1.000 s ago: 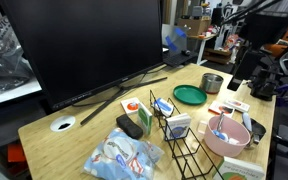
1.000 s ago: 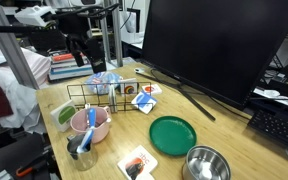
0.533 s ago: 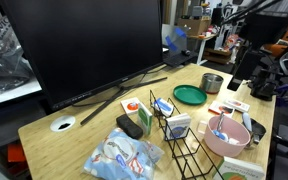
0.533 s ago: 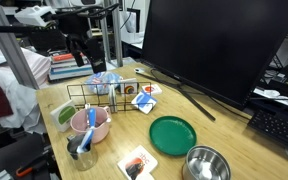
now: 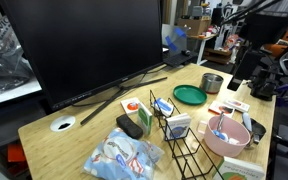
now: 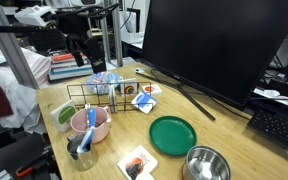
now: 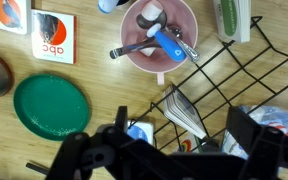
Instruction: Pick the black object and place it next to the green plate
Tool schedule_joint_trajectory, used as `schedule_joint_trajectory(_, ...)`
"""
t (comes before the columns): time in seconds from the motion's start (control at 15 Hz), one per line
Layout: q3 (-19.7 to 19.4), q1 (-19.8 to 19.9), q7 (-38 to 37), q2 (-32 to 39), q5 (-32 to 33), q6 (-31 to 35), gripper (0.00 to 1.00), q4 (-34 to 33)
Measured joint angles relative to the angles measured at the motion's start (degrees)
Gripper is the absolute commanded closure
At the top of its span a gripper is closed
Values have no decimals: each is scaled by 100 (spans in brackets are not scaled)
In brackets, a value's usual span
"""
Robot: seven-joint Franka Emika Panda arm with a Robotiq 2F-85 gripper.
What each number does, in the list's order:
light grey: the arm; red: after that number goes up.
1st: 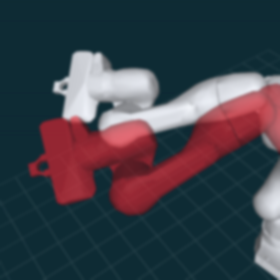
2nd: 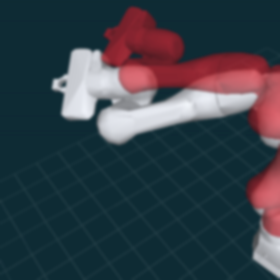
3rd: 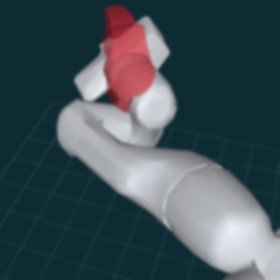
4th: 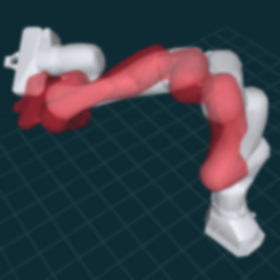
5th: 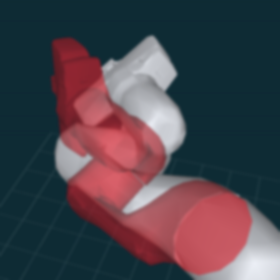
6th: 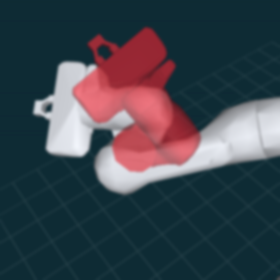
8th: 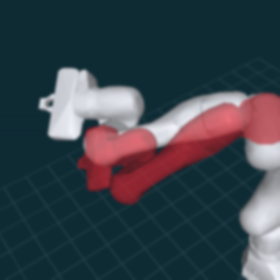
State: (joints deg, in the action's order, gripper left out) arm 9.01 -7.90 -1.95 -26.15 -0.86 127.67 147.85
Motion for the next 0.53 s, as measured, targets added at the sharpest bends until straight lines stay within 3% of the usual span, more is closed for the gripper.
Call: schedule_joint_trajectory(0.53, -141, -140, 399, 3, -46, -7, 0, 0)
